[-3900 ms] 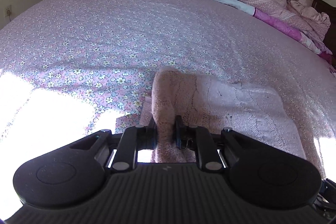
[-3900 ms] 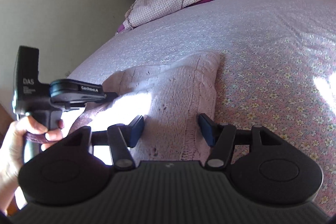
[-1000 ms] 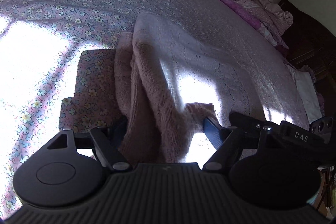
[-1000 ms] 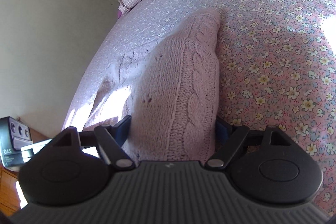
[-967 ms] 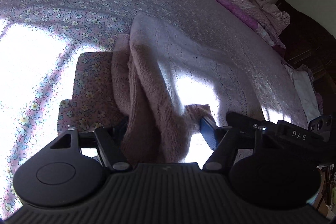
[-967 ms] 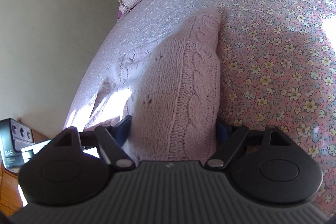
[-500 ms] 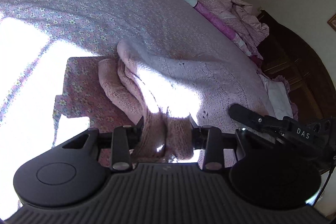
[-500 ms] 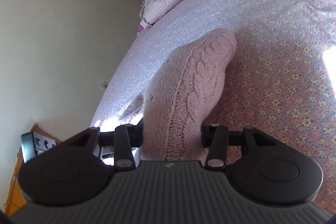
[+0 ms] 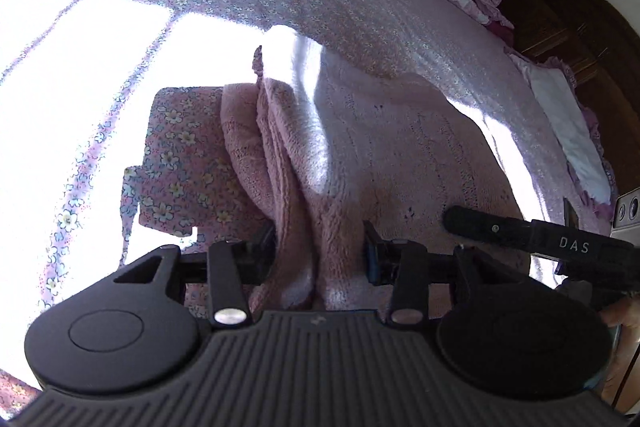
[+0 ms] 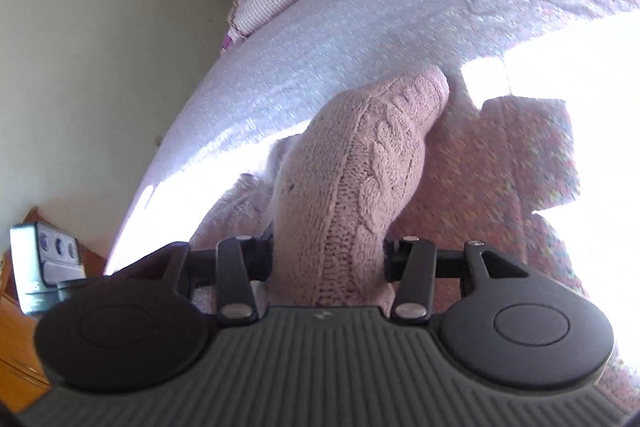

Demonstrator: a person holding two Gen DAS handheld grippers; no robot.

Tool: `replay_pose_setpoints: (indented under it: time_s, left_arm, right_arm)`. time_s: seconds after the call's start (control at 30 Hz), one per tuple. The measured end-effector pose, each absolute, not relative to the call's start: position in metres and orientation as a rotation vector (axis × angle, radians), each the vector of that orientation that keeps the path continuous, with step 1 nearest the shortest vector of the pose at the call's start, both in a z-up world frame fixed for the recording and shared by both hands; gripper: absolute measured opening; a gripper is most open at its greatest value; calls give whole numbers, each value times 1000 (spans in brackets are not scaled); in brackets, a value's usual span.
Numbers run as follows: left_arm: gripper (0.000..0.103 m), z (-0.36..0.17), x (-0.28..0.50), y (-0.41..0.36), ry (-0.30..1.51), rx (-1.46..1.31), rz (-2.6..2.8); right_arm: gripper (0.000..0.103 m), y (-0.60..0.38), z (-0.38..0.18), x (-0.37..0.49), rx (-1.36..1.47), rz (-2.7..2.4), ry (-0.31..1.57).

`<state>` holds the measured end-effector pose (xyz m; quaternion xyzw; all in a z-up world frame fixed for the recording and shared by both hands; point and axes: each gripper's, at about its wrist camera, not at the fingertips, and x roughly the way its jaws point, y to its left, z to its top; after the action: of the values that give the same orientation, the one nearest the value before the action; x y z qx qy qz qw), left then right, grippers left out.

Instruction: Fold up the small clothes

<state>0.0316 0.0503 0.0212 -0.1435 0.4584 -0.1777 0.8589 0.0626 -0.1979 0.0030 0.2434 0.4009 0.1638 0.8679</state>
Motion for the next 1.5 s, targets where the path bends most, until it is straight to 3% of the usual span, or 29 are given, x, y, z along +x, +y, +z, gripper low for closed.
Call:
replay_pose_setpoints:
  time_s: [0.07, 0.1, 0.2, 0.47, 0.6, 0.73, 1.5]
  left_arm:
    - [60, 19, 27, 46, 952, -249, -343]
    - [62, 19, 25, 45, 948, -232, -334]
    - [64, 20, 20, 44, 934, -205, -311]
    - [65, 41, 2, 33, 904, -145, -208]
    - [73, 52, -15, 22, 883, -69, -134]
    - [73, 57, -28, 7, 872, -6, -120]
    - [74, 39, -79, -21, 907, 41, -23]
  right_arm:
    - [56, -195, -12, 64, 460, 317, 873]
    - [64, -193, -20, 63, 433, 307, 877]
    - [71, -194, -27, 57, 435, 301, 843]
    - [72, -192, -2, 25, 415, 214, 788]
    - [72, -189, 14, 0, 362, 139, 723]
    - [77, -186, 21, -19, 336, 108, 679]
    - [78, -154, 2, -63, 242, 98, 706]
